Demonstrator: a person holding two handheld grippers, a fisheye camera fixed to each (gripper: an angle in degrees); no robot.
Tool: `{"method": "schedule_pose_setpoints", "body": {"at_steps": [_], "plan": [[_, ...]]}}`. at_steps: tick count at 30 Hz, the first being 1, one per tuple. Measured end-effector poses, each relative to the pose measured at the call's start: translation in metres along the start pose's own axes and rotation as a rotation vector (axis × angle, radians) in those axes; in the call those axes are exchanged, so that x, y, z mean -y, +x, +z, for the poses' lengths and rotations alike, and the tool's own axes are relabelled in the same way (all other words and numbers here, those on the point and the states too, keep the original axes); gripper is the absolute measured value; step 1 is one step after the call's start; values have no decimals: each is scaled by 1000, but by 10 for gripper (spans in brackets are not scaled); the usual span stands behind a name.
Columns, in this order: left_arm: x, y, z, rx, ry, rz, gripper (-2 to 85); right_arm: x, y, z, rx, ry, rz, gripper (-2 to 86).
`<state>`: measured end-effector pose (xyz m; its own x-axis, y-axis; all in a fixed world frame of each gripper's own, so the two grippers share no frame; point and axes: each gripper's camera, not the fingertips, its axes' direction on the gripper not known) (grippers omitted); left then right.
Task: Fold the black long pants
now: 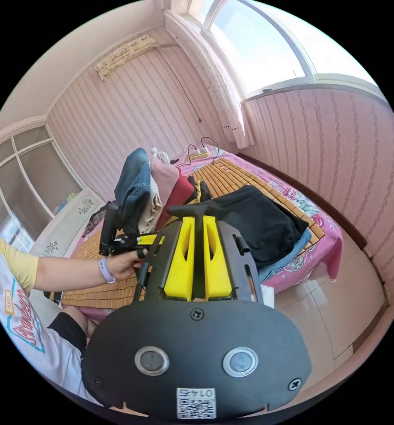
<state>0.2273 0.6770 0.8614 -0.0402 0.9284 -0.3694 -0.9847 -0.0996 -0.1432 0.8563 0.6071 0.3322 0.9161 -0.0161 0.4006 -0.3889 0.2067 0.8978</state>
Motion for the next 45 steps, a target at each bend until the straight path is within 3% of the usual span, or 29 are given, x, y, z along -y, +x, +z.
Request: {"method": "schedule_pose_setpoints", "body": {"at_steps": [4, 8, 14, 20, 26, 30, 34, 38, 42, 45], "plan": [[-5, 31, 14, 233, -43, 137, 40, -3, 3, -44, 63, 86, 26, 24], [-10, 44, 3, 228, -124, 164, -4, -1, -14, -112, 171, 240, 9, 21], [-82, 28, -104, 151, 54, 20, -10, 10, -93, -183, 396, 354, -125, 20], [-252, 2, -270, 231, 254, -159, -10, 20, -240, -170, 690, 290, -294, 19], [-458, 21, -453, 478, 487, -387, -10, 12, -459, -111, 1058, 149, -500, 18], [-574, 62, -559, 685, 665, -489, -10, -12, -589, -84, 1168, 144, -532, 19], [-652, 95, -622, 799, 770, -511, -10, -45, -623, -44, 1109, 123, -409, 20], [-701, 97, -633, 793, 769, -544, -10, -116, -597, 46, 843, -39, -307, 23], [-753, 56, -596, 729, 621, -716, -9, -220, -547, 176, 444, -335, -237, 32], [-797, 17, -553, 576, 514, -888, -9, -285, -521, 242, 297, -514, -197, 44]]}}
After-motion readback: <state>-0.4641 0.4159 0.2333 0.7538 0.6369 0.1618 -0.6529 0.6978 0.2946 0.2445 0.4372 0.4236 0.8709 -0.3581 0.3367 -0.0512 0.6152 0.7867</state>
